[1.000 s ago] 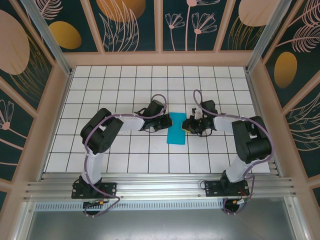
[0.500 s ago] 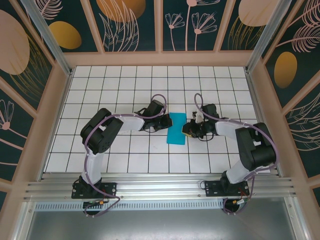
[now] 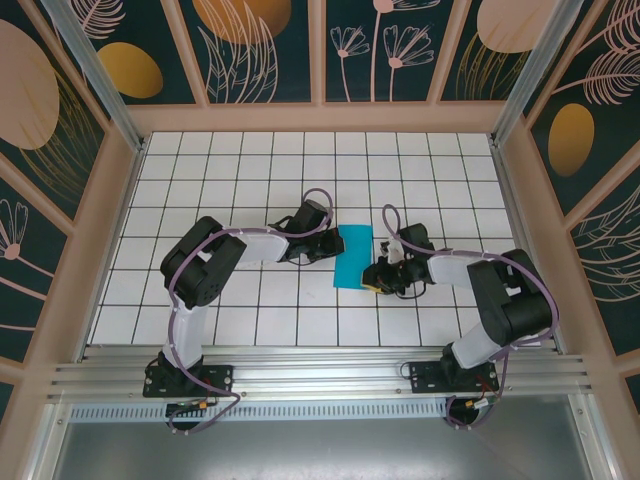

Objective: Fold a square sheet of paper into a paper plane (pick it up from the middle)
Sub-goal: First fold the paper in half at the center of the table.

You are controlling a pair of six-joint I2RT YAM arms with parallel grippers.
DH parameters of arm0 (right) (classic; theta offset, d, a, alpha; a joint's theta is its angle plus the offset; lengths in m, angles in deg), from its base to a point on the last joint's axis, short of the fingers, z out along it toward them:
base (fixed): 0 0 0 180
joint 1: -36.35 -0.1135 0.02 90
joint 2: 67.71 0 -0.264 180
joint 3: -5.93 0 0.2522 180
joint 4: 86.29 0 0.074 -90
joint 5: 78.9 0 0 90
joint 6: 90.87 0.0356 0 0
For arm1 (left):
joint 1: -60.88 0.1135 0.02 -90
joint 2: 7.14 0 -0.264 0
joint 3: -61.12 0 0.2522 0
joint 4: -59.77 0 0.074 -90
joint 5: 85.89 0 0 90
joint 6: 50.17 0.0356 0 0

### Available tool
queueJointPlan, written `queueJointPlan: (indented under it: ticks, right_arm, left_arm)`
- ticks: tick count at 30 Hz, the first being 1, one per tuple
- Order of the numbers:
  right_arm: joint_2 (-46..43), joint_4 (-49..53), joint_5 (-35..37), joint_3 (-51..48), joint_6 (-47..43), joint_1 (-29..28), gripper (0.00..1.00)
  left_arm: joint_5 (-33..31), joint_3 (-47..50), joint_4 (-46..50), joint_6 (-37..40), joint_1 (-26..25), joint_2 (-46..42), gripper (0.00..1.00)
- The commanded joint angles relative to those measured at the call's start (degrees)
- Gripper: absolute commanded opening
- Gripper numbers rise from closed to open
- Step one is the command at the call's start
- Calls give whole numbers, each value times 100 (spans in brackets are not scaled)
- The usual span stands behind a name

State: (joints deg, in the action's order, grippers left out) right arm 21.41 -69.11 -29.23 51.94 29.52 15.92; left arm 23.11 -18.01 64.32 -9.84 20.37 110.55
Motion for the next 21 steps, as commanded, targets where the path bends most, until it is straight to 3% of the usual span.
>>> queueJointPlan:
  ticks: [1, 5, 10, 13, 17, 21]
  right_arm:
    - [-253, 264, -37, 87, -42, -79, 21]
    - [-335, 394, 45, 109, -51, -90, 21]
    - [-796, 679, 1093, 261, 65, 20, 22]
    - [-918, 845, 1673, 431, 142, 131, 28]
    - [-672, 603, 1599, 613, 242, 168, 31]
    - [-342, 281, 1359, 760, 340, 154, 31]
  left_arm:
    - [-125, 224, 763, 112, -27, 158, 0]
    - [-113, 208, 763, 122, -20, 136, 0]
    - [95, 208, 670, 98, -23, -68, 0]
    - [157, 226, 562, 63, -27, -387, 11]
    - [3, 215, 526, 7, -23, -821, 31]
    - [-305, 370, 534, -80, -18, -1077, 40]
